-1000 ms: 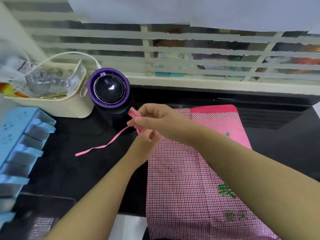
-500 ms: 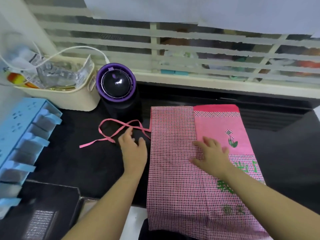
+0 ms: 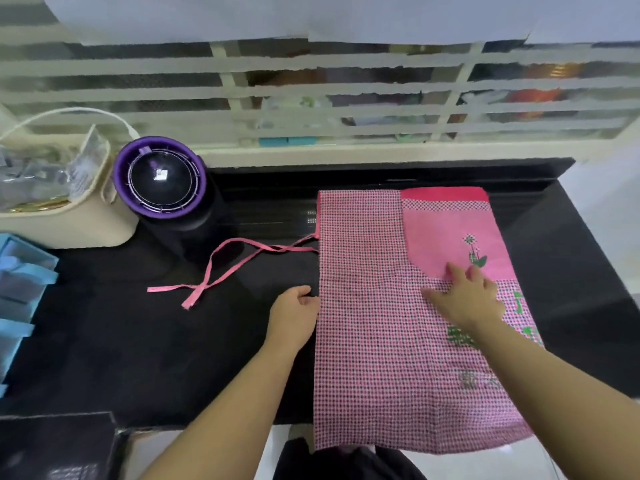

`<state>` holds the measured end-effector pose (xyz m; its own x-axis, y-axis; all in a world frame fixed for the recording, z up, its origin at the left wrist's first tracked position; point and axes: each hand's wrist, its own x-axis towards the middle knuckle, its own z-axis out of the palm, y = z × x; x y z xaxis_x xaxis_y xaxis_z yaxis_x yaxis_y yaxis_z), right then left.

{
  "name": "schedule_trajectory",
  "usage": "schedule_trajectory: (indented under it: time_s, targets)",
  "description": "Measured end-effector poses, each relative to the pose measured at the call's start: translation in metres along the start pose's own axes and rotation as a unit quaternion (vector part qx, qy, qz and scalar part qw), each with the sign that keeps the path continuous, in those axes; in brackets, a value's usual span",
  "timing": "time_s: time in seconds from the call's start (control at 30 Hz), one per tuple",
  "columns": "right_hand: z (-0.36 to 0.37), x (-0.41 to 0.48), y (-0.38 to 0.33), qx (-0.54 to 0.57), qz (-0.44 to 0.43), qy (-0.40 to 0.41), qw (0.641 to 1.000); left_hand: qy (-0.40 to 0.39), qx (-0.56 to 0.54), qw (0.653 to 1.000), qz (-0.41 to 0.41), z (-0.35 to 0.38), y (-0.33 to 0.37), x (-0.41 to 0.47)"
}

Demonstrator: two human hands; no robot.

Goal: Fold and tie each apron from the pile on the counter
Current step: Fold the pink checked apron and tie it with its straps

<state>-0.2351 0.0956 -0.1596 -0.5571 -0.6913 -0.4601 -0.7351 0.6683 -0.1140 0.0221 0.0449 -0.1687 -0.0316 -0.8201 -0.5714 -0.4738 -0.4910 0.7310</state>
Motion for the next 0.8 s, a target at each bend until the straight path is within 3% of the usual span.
schedule_trajectory:
  time_s: [0.17, 0.3, 0.43, 0.53, 0.67, 0.8]
  targets:
    - [-0.005, -0.002, -0.03, -0.004, -0.065, -0.044, 0.997, 0.005, 0.02, 1.0, -0.011, -0.009, 0.011, 0.007]
    - [-0.019, 0.0, -0.046, 0.205, -0.14, -0.063, 0.967, 0.118, 0.035, 0.992, 0.016, -0.036, 0.005, 0.014]
    - [-0.003, -0.01, -0.016, 0.201, -0.08, 0.057, 0.975, 0.138, 0.034, 0.99, 0.007, -0.041, -0.004, 0.004]
    - [0.017, -0.027, 0.013, 0.191, 0.012, 0.087, 0.978, 0.132, 0.032, 0.991, 0.002, -0.039, -0.016, -0.011]
    - [0.02, -0.042, 0.03, 0.256, 0.05, 0.028, 0.965, 0.115, 0.062, 0.991, 0.028, -0.04, -0.031, -0.031]
    - [0.009, -0.045, 0.029, 0.304, -0.006, -0.098, 0.948, 0.056, 0.112, 0.989, 0.074, -0.042, -0.047, -0.044]
